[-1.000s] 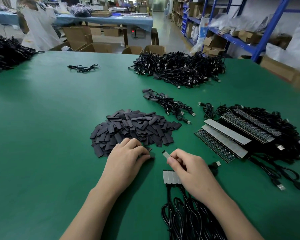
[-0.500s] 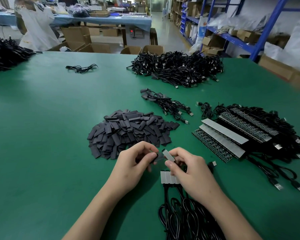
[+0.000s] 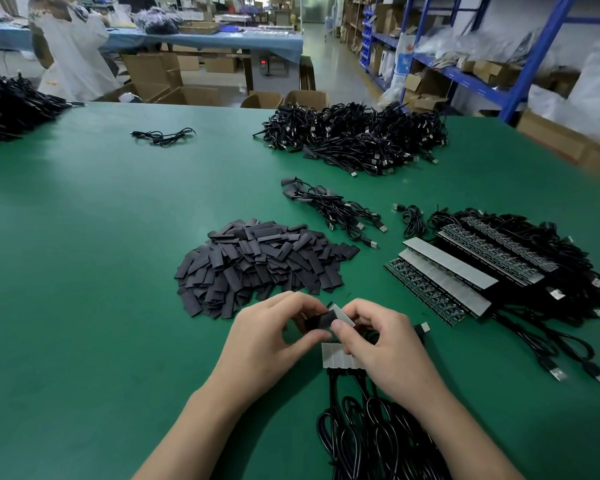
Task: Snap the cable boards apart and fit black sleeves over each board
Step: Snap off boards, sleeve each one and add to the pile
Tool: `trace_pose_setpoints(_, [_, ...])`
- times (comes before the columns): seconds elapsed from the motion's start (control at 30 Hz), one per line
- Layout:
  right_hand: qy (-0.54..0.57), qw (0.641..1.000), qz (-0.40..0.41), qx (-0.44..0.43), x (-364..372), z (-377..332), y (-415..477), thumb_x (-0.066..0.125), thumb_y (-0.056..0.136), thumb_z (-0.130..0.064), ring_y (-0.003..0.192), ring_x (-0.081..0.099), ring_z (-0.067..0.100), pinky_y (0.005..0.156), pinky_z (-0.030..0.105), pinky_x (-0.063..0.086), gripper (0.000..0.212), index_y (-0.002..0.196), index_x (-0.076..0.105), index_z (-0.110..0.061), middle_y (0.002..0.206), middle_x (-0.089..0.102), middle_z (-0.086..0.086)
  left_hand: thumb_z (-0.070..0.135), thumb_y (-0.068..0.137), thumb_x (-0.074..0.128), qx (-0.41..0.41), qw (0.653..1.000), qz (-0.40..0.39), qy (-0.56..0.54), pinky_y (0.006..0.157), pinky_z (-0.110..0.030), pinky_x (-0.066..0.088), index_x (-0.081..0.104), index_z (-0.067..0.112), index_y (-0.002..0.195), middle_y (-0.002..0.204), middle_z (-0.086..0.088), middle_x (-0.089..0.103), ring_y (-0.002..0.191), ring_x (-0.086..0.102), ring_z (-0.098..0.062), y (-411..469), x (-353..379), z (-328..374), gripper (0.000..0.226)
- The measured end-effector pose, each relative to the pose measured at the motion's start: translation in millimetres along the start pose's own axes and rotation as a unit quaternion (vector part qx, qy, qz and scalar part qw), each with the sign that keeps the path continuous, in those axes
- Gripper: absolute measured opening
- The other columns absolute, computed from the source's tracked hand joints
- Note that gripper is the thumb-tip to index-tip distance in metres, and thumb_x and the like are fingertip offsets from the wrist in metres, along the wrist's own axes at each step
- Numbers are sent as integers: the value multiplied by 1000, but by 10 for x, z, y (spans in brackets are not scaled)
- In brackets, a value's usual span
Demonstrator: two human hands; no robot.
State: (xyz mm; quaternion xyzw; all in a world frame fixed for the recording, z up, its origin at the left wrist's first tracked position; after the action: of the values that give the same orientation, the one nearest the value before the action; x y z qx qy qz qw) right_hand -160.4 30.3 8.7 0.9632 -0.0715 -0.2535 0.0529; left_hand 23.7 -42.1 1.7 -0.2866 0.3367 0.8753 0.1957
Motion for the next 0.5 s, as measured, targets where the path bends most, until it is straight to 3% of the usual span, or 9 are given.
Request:
trace_pose_setpoints(0.13, [21,1000,-5,3,-25,5,18,66,99,-28,67,61,19,69,40,50,15,85,69,-25,68,64,0,42,89,75,14,999,39,8,78,-13,48,72,31,103,97,23,70,91,66,3,24,-7,28,18])
trace_pose_setpoints(0.23, [51,999,-2,5,-42,18,32,63,99,-35,64,58,7,68,39,52,20,82,65,-25,64,62,-4,29,87,81,-11,998,54,-36,80,-21,52,74,31,102,100,23,71,97,68,-2,25,-17,5,17])
trace_pose_setpoints(0.33, [70,998,-3,9,-32,32,34,60,92,-45,64,58,6,66,31,50,24,83,66,-23,64,62,-4,23,86,83,-19,997,52,-62,81,-25,53,75,28,101,102,22,72,100,68,-5,27,-12,2,18])
trace_pose_setpoints(0.5, [99,995,-8,5,-39,50,47,62,92,-43,63,57,5,62,19,46,19,83,69,-28,63,60,-5,24,86,83,-33,995,23,-89,83,-30,53,77,24,101,102,19,74,102,69,-7,35,15,8,17])
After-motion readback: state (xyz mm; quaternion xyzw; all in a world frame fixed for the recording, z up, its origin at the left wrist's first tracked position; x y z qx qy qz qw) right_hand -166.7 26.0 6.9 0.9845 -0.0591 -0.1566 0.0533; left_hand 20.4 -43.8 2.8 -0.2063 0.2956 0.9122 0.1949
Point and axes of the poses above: each hand's wrist, its own y-axis towards the middle knuckle, its own x-axis out of the palm, z = x × y, the point moved 1 cm from there along y, towards the middle knuckle
